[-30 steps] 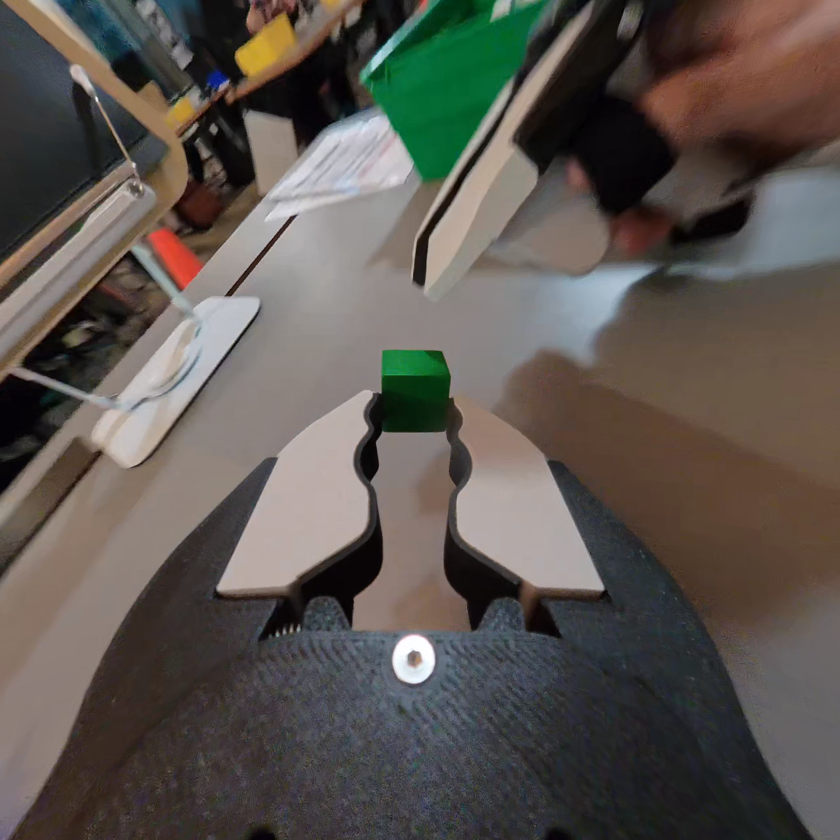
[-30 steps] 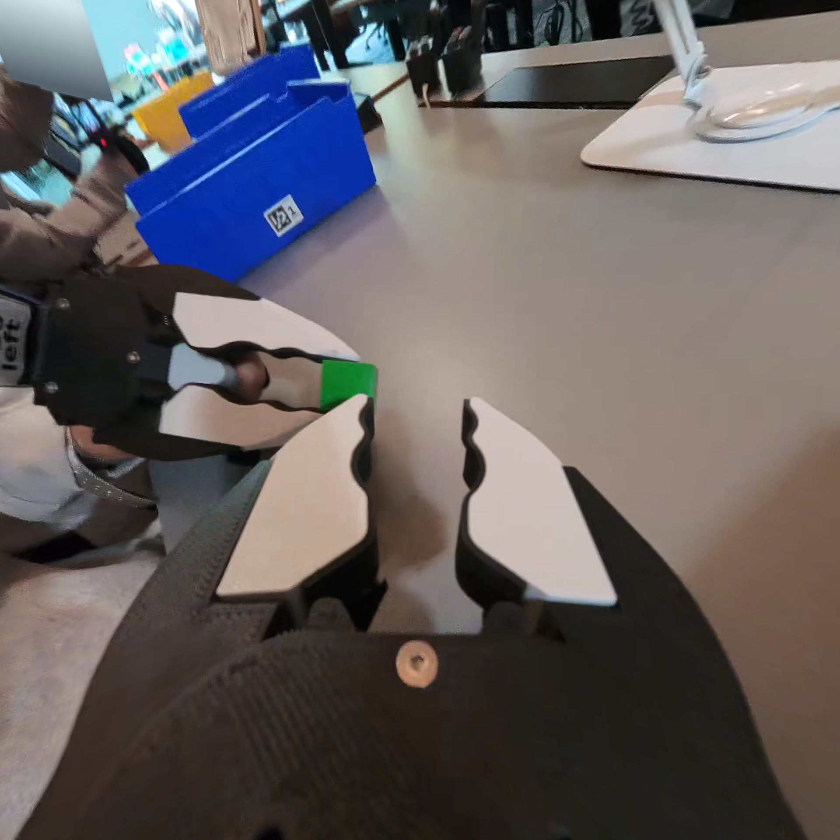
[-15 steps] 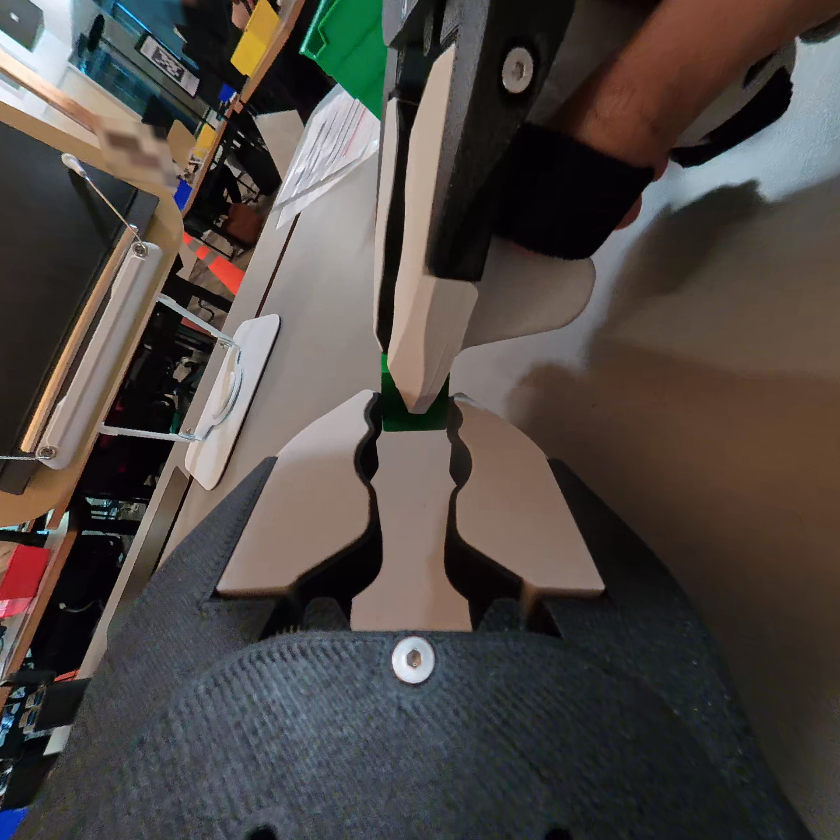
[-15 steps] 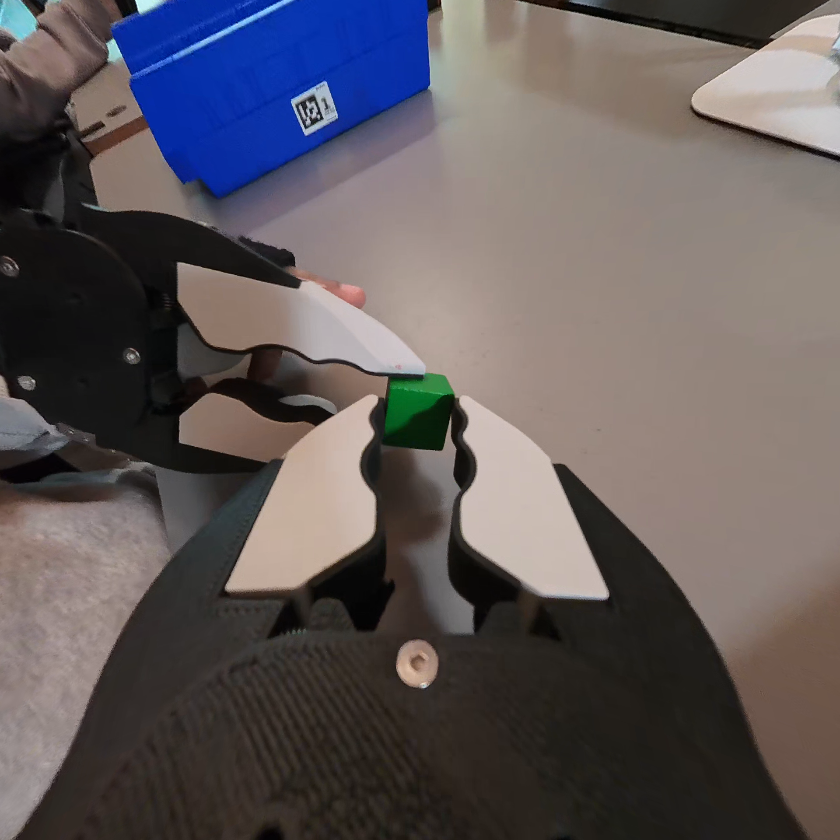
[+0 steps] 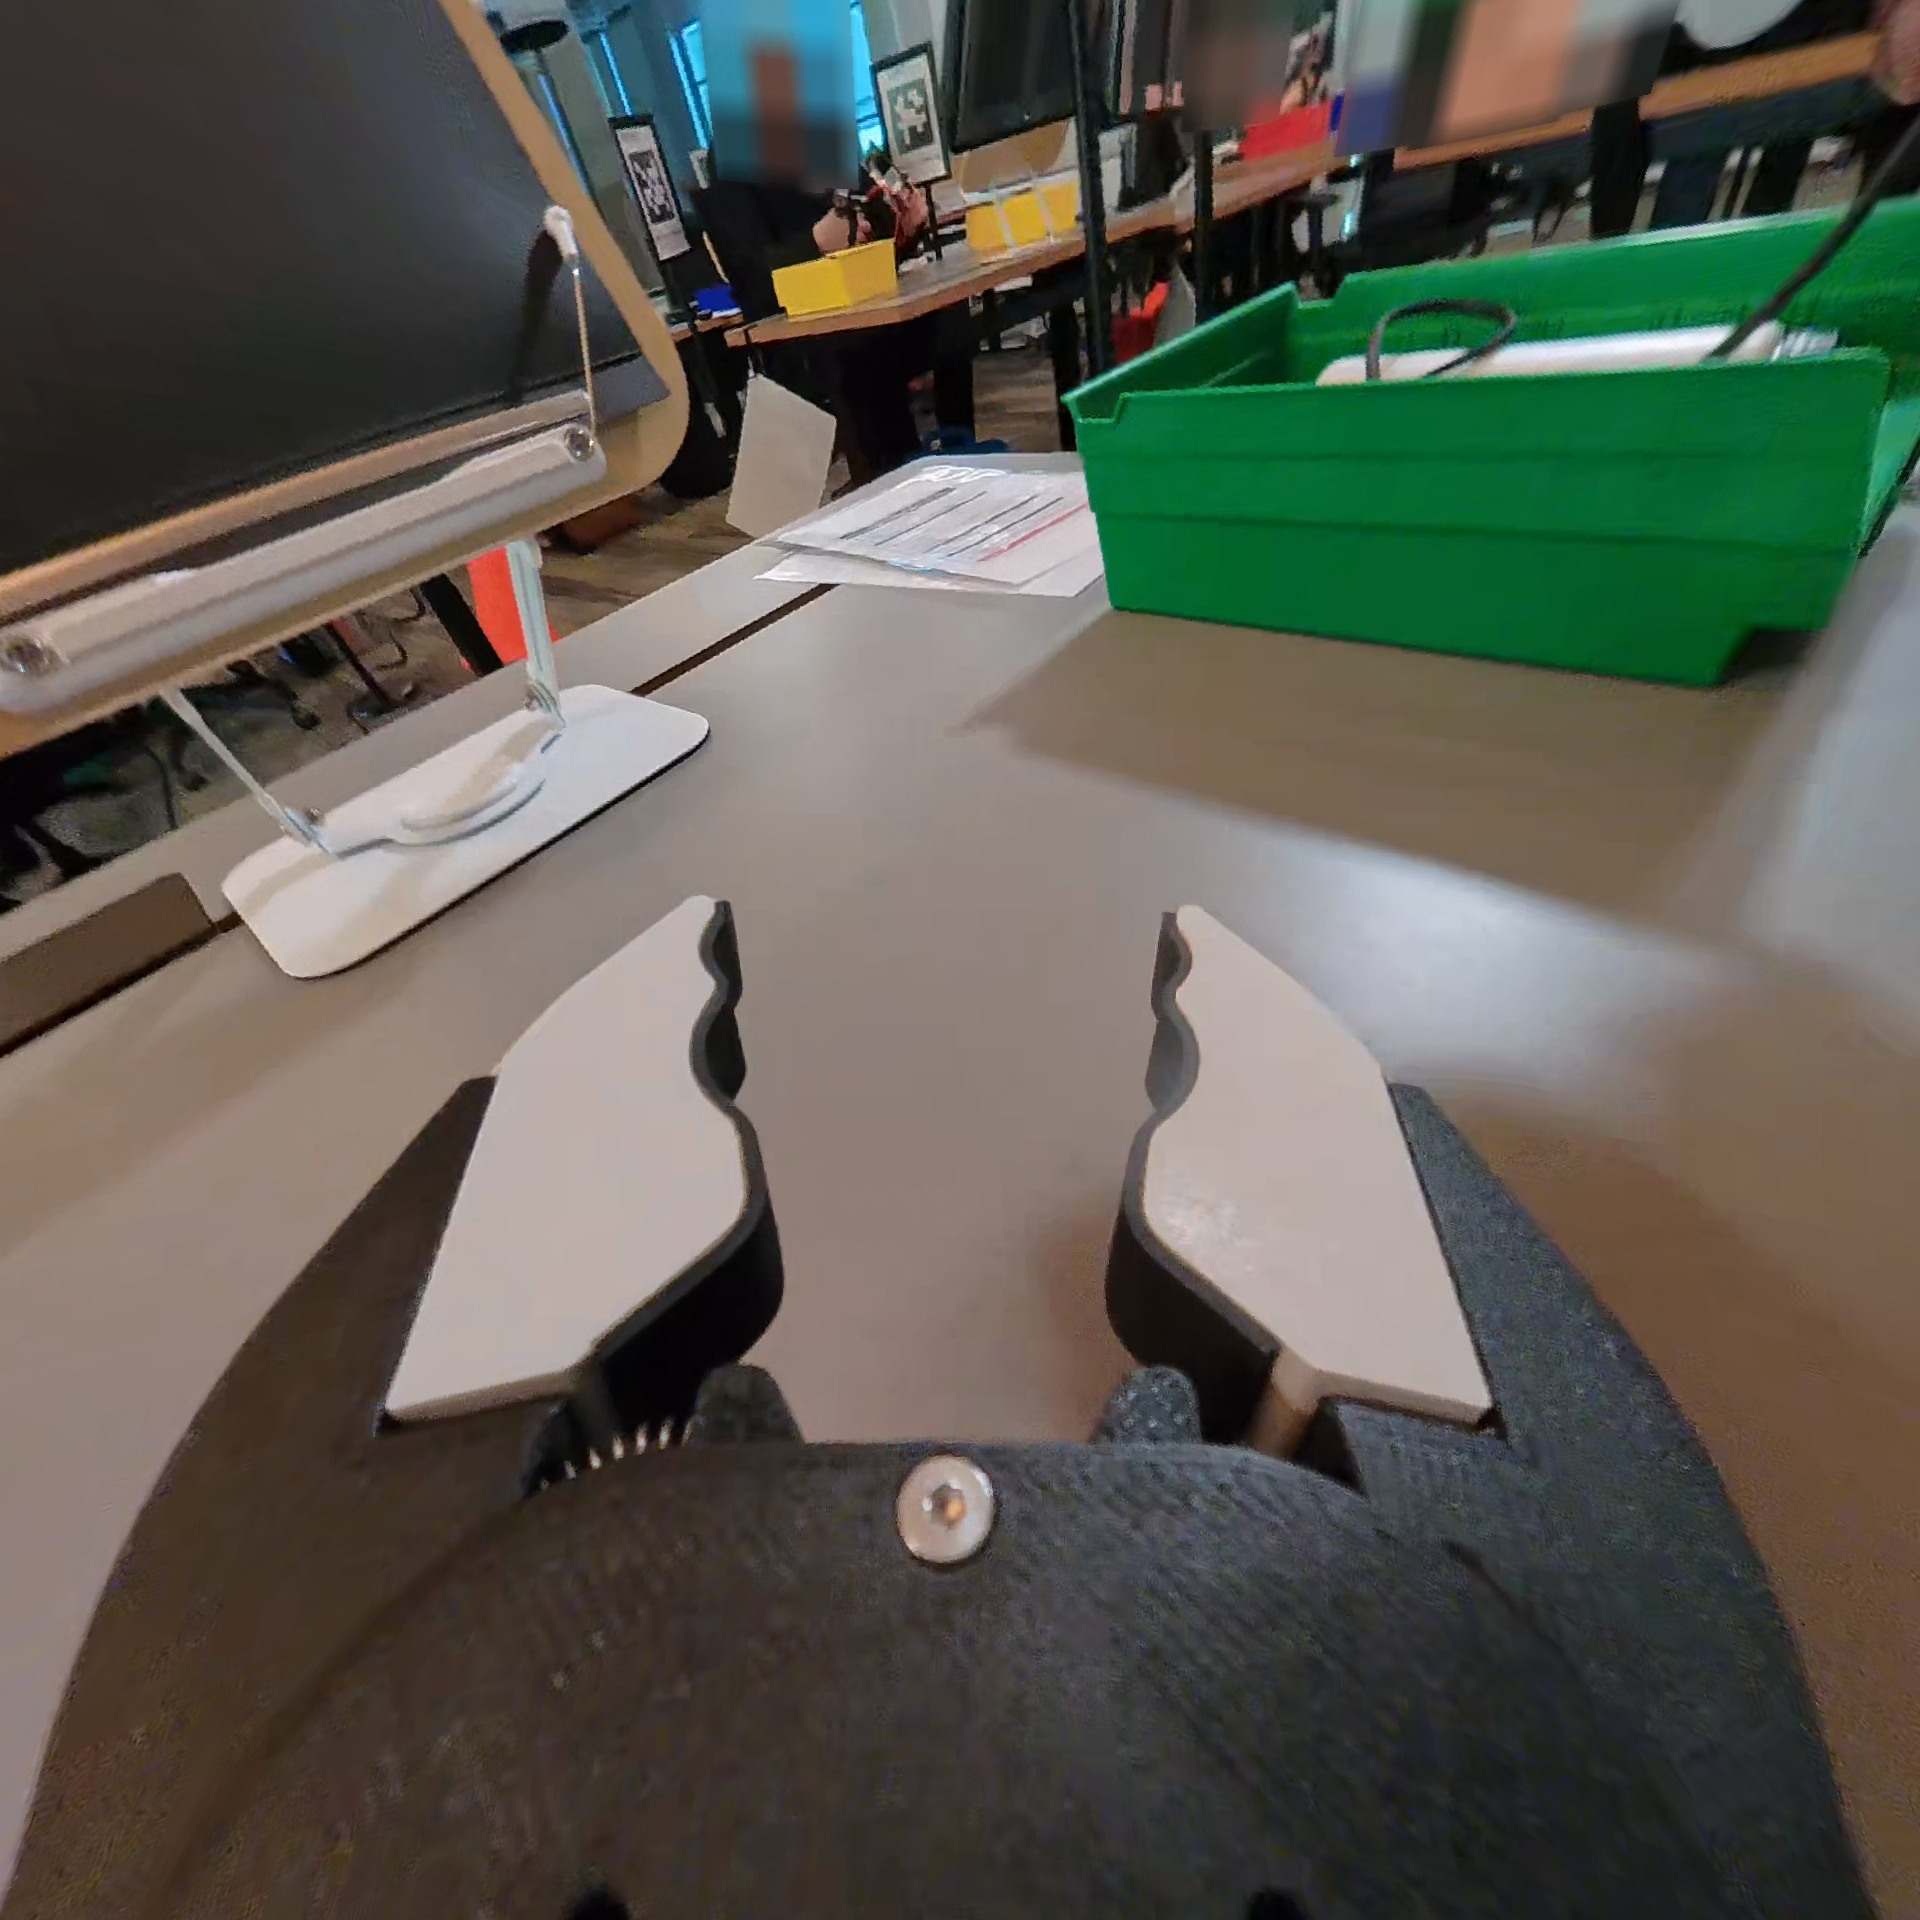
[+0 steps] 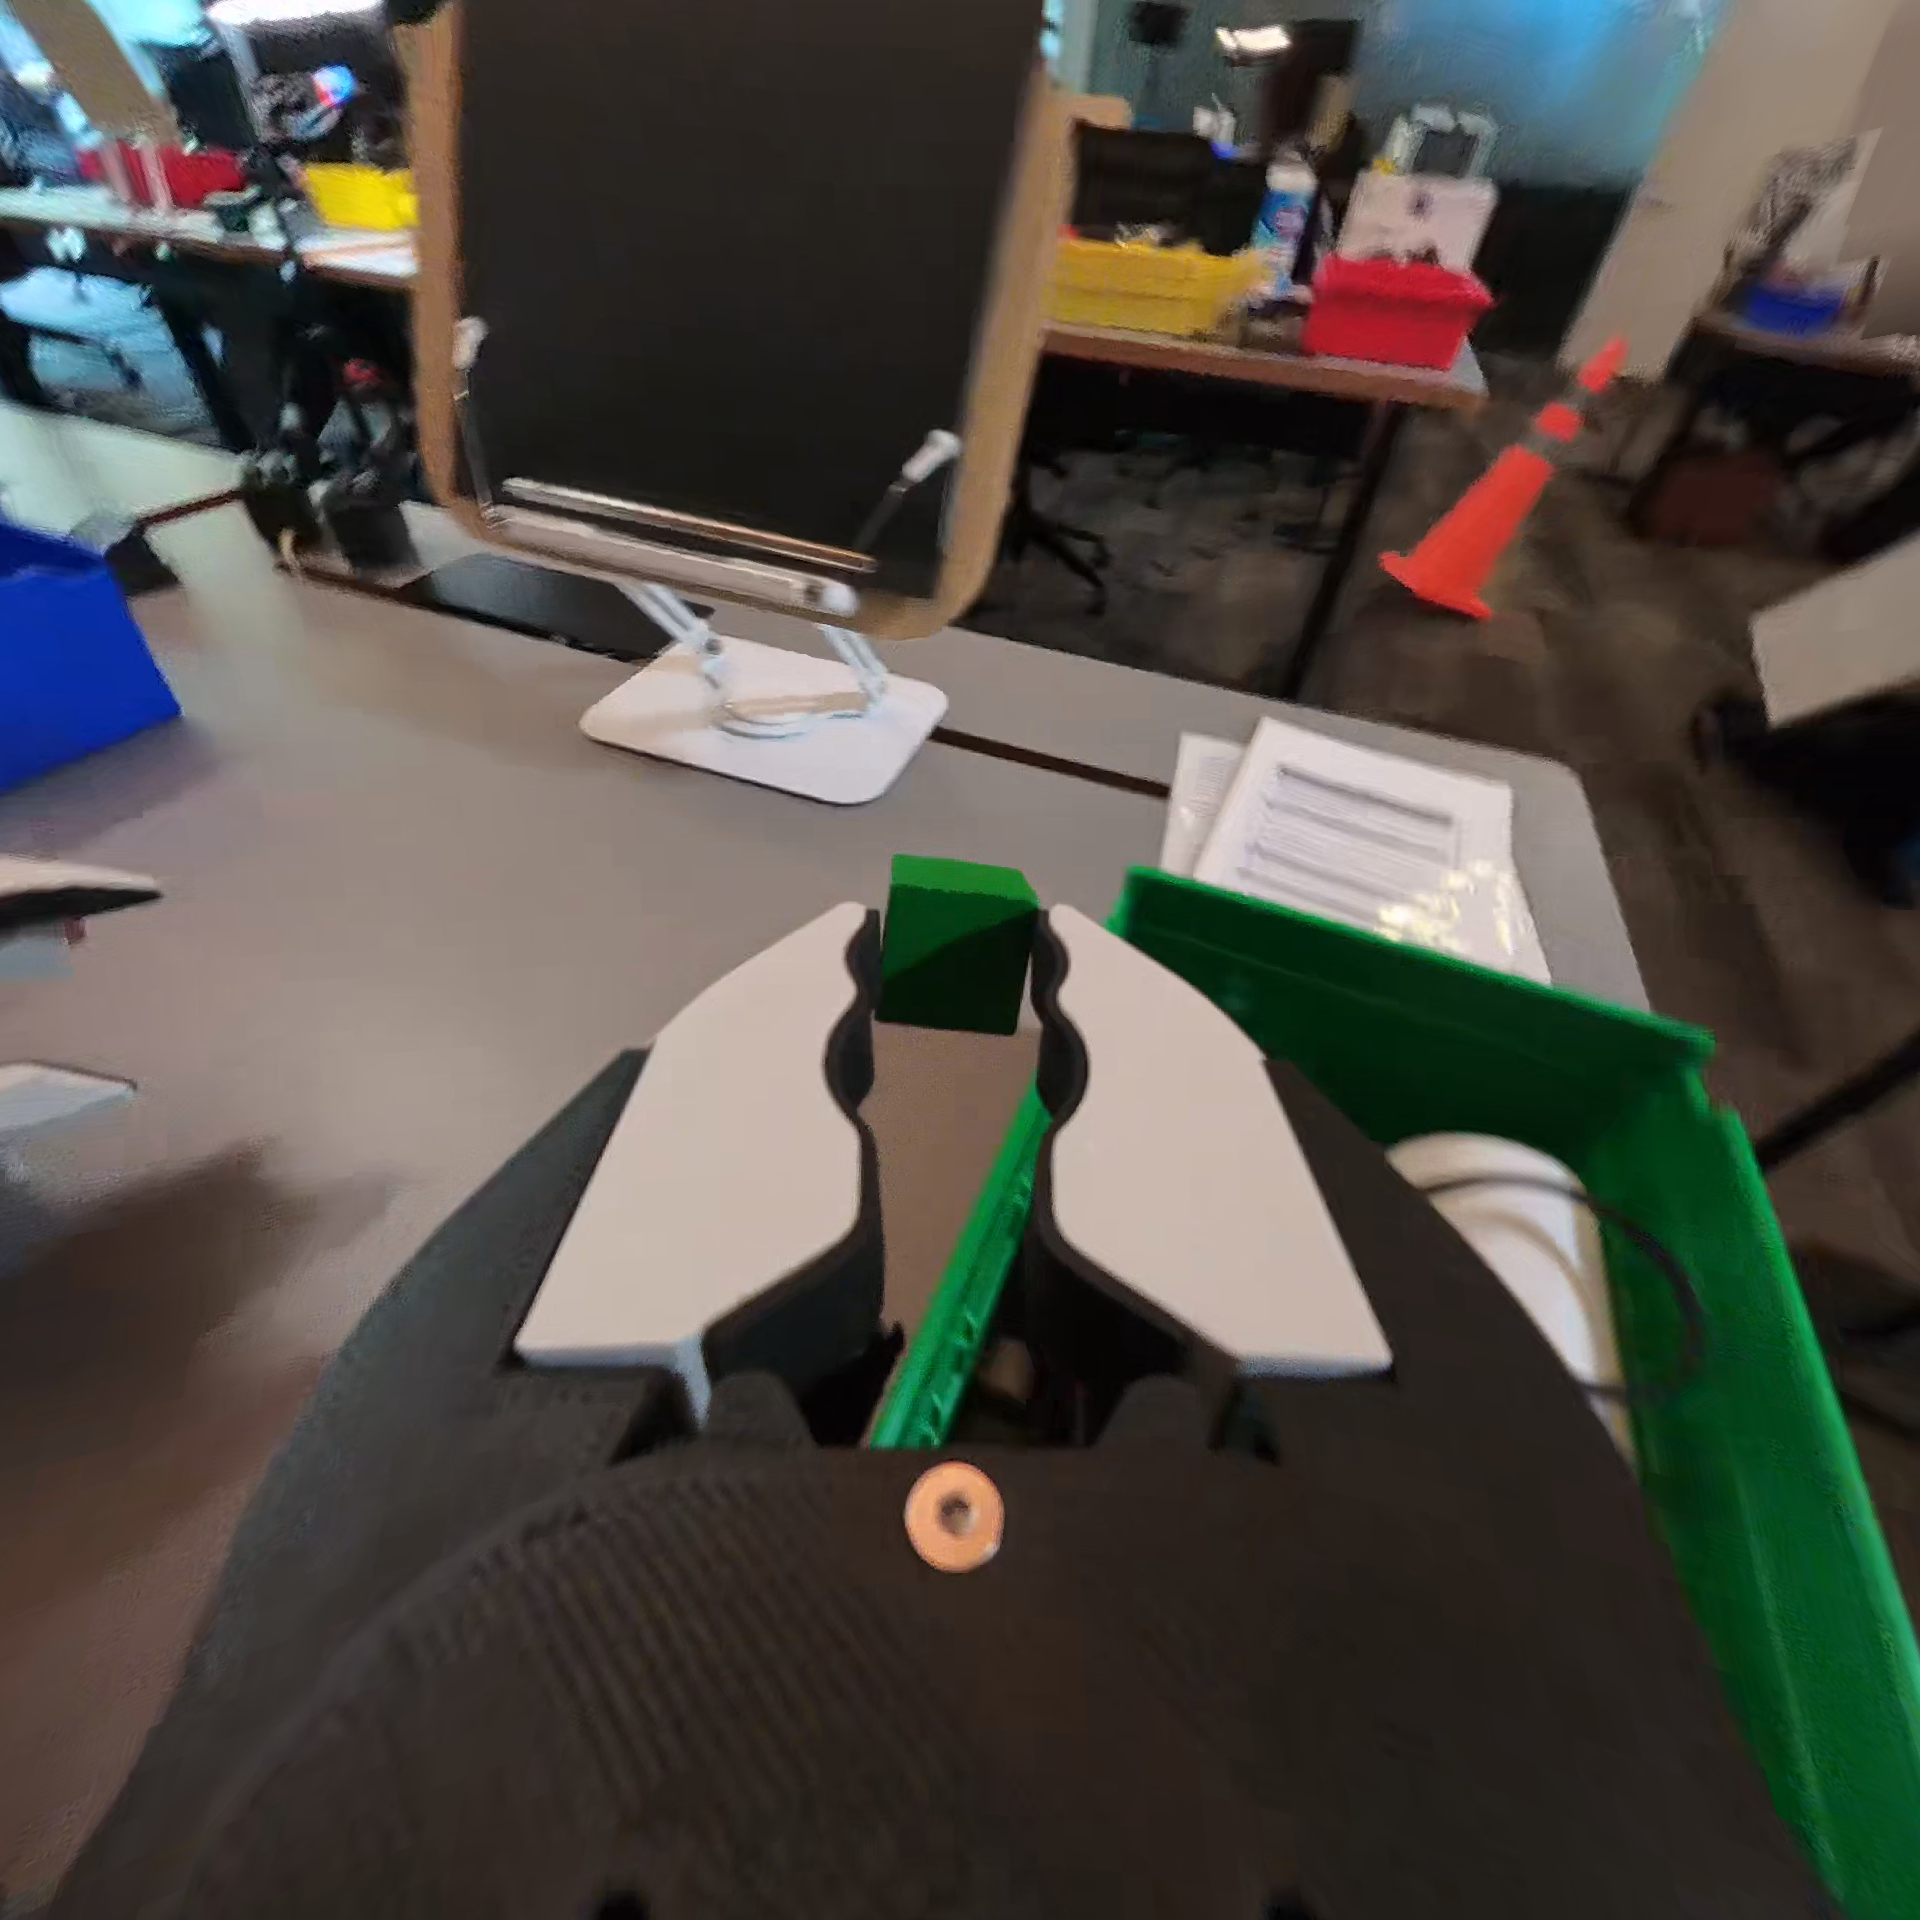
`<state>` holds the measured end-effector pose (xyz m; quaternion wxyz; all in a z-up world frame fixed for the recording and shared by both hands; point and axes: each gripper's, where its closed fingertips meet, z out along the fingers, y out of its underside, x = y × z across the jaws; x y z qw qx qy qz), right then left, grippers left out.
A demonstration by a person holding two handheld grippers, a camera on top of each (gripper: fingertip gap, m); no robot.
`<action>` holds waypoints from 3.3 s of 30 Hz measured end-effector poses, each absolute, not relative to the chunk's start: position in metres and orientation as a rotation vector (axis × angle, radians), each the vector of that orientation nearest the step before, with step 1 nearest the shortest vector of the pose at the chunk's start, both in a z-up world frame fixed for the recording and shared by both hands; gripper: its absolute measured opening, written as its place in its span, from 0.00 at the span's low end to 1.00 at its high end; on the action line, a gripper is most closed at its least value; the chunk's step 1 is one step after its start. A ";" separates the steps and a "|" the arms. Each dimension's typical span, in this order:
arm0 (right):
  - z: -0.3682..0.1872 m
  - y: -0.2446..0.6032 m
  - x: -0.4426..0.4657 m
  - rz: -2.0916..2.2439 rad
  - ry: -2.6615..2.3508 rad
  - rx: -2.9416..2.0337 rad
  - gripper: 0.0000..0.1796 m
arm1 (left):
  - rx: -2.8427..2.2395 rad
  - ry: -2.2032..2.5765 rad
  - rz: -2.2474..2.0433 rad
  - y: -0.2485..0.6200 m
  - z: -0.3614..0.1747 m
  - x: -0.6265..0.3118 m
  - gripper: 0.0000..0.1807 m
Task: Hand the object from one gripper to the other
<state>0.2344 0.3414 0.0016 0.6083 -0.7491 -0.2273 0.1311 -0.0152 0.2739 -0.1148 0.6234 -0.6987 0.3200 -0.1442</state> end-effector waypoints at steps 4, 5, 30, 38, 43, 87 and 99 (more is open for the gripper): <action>-0.023 0.357 0.315 0.200 -0.351 -1.883 0.16 | -1.642 0.662 -0.431 0.278 -0.116 -0.019 0.41; -0.035 0.361 0.336 0.136 -0.321 -1.920 0.16 | -1.648 0.647 -0.456 0.278 -0.116 -0.020 0.40; -0.055 0.335 0.398 0.020 -0.327 -2.174 0.16 | -1.674 0.566 -0.671 0.277 -0.115 -0.018 0.37; -0.076 0.413 0.365 0.115 -0.401 -2.114 0.16 | -1.664 0.528 -0.720 0.276 -0.109 -0.015 0.37; -0.090 0.439 0.366 -0.050 -0.428 -2.121 0.30 | -1.655 0.502 -0.698 0.276 -0.105 -0.023 0.37; -0.112 0.259 0.016 1.061 -0.963 -1.634 0.08 | -2.266 0.155 -0.264 0.279 -0.056 -0.398 0.13; -0.121 0.267 0.014 0.995 -0.957 -1.671 0.08 | -2.878 0.347 -0.108 0.275 -0.190 -0.452 0.24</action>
